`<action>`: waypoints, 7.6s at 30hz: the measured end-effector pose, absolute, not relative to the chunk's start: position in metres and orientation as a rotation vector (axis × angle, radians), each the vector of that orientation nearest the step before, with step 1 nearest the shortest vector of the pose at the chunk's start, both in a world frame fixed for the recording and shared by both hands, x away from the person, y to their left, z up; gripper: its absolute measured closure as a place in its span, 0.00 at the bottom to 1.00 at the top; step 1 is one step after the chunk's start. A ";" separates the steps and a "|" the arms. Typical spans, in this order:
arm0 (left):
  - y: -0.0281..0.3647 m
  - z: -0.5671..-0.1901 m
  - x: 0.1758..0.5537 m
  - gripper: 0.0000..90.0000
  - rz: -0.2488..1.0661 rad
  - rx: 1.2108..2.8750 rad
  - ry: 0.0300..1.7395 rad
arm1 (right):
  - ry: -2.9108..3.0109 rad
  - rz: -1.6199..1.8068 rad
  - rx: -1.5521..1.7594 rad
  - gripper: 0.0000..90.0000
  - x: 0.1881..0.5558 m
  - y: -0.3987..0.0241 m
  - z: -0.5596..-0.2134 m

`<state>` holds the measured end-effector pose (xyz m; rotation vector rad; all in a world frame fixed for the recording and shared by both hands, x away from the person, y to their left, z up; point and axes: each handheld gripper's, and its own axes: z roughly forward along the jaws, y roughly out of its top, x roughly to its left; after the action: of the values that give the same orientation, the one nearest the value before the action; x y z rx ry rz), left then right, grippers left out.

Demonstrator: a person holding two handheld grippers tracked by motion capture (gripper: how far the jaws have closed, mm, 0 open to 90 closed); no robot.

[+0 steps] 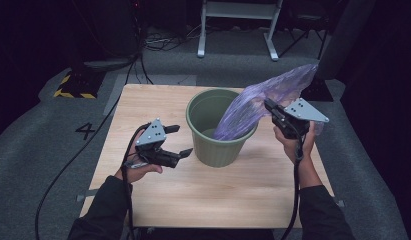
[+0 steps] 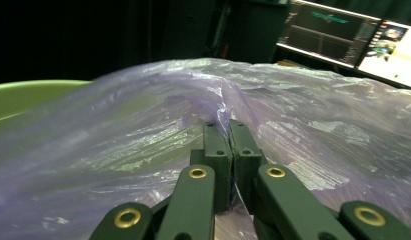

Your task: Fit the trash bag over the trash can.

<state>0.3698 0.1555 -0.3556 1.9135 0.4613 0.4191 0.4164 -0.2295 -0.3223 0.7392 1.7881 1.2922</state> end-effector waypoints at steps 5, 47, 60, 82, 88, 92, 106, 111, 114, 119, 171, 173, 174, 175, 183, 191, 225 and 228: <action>0.138 -0.338 0.376 0.18 0.461 1.932 0.444 | 1.823 1.290 0.694 0.99 0.412 -0.222 -0.326; 0.075 -0.309 0.400 1.00 0.543 2.005 0.292 | 1.959 1.273 0.332 0.66 0.363 -0.169 -0.328; 0.097 -0.317 0.399 1.00 0.564 1.971 0.328 | 1.923 1.236 0.450 0.29 0.341 -0.216 -0.330; 0.107 -0.329 0.395 1.00 0.518 1.964 0.282 | 1.958 1.163 0.463 0.63 0.363 -0.222 -0.338; 0.105 -0.329 0.392 1.00 0.512 1.960 0.263 | 1.982 1.308 0.459 0.33 0.363 -0.221 -0.327; 0.101 -0.330 0.386 1.00 0.508 1.961 0.236 | 2.023 1.353 0.428 0.26 0.365 -0.212 -0.323; 0.100 -0.333 0.380 0.98 0.537 1.964 0.231 | 2.094 1.263 0.399 0.99 0.371 -0.186 -0.328; 0.101 -0.334 0.381 0.91 0.546 1.961 0.258 | 2.072 1.259 0.380 1.00 0.365 -0.182 -0.327; 0.104 -0.332 0.383 0.75 0.535 1.944 0.285 | 2.073 1.269 0.365 1.00 0.360 -0.182 -0.327; 0.103 -0.323 0.382 0.45 0.457 1.916 0.314 | 2.084 1.258 0.344 1.00 0.356 -0.178 -0.329; 0.124 -0.342 0.372 0.99 0.458 1.876 0.304 | 1.948 1.221 0.549 0.53 0.406 -0.225 -0.294; 0.126 -0.343 0.372 0.97 0.465 1.874 0.311 | 1.966 1.226 0.511 0.70 0.404 -0.222 -0.296; 0.128 -0.344 0.372 0.97 0.462 1.875 0.313 | 1.965 1.221 0.474 0.75 0.401 -0.220 -0.297; 0.129 -0.344 0.371 0.97 0.463 1.872 0.318 | 1.965 1.219 0.444 0.79 0.398 -0.218 -0.297; 0.138 -0.349 0.371 0.93 0.484 1.870 0.353 | 1.955 1.263 0.360 1.00 0.373 -0.214 -0.302; 0.141 -0.351 0.362 0.50 0.476 1.871 0.356 | 1.959 1.282 0.344 1.00 0.354 -0.215 -0.308; 0.120 -0.303 0.323 0.24 0.453 1.819 0.212 | 1.944 1.350 0.306 1.00 0.325 -0.212 -0.330; 0.108 -0.306 0.325 0.40 0.500 1.851 0.221 | 1.958 1.339 0.282 1.00 0.322 -0.209 -0.333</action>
<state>0.3252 0.1082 -0.3065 1.8505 0.2207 0.4999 0.3216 -0.2086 -0.3334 0.2822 1.9579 1.3390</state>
